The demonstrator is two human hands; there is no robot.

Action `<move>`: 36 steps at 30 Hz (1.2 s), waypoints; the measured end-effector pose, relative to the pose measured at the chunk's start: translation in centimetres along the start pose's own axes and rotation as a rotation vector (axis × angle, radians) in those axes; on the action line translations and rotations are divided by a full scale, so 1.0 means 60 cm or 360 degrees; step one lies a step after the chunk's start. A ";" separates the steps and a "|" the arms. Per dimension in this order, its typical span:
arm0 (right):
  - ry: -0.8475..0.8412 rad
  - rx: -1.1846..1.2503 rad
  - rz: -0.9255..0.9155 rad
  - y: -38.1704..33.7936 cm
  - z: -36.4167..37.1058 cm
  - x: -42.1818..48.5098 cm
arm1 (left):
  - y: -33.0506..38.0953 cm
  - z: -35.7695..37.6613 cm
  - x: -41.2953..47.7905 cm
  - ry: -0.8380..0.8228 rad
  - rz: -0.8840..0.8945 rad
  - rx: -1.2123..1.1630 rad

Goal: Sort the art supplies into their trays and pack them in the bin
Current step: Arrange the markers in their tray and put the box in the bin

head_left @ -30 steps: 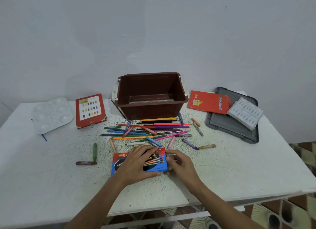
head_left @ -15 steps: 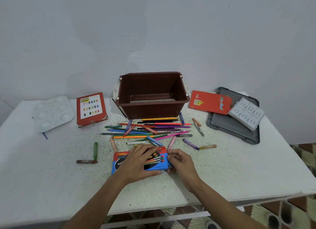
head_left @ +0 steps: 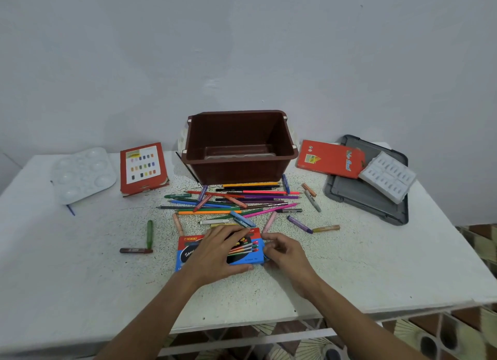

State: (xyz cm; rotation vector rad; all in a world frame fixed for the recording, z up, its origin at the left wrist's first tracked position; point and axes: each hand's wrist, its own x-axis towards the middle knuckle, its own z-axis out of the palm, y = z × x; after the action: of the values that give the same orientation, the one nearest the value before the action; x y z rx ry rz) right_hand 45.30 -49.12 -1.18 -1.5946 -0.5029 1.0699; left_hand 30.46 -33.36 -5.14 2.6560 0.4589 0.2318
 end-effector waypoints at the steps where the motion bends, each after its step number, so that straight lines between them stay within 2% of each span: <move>1: -0.0034 0.0009 0.0010 0.000 -0.003 0.001 | 0.001 -0.001 0.000 0.0015 0.0003 -0.0011; 9: 0.0017 0.0083 -0.0022 0.015 0.000 0.009 | 0.003 -0.002 0.007 0.0022 -0.0018 0.0009; 17: 0.0187 -0.0476 -0.0190 0.011 0.013 0.009 | 0.005 0.012 0.006 -0.0028 -0.0037 0.0087; 22: 0.0187 -0.0785 -0.0215 -0.002 0.017 0.028 | 0.011 0.009 0.006 -0.0050 -0.0017 0.0134; 27: 0.0350 -0.0706 -0.0382 -0.007 0.026 0.014 | 0.017 0.007 -0.004 0.0211 0.0095 0.0068; 30: 0.0435 -0.0777 -0.0364 0.002 0.026 0.011 | 0.025 0.008 -0.009 0.0110 0.0079 0.0031; 36: 0.0402 -0.0958 -0.0235 0.019 0.020 0.014 | 0.033 0.021 -0.004 -0.0086 0.0055 0.0158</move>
State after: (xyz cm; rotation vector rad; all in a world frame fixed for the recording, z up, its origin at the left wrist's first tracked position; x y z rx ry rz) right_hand 44.46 -48.13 -2.55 -2.1419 -0.8053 0.6155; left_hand 31.08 -35.63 -5.43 2.7612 0.4173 0.1514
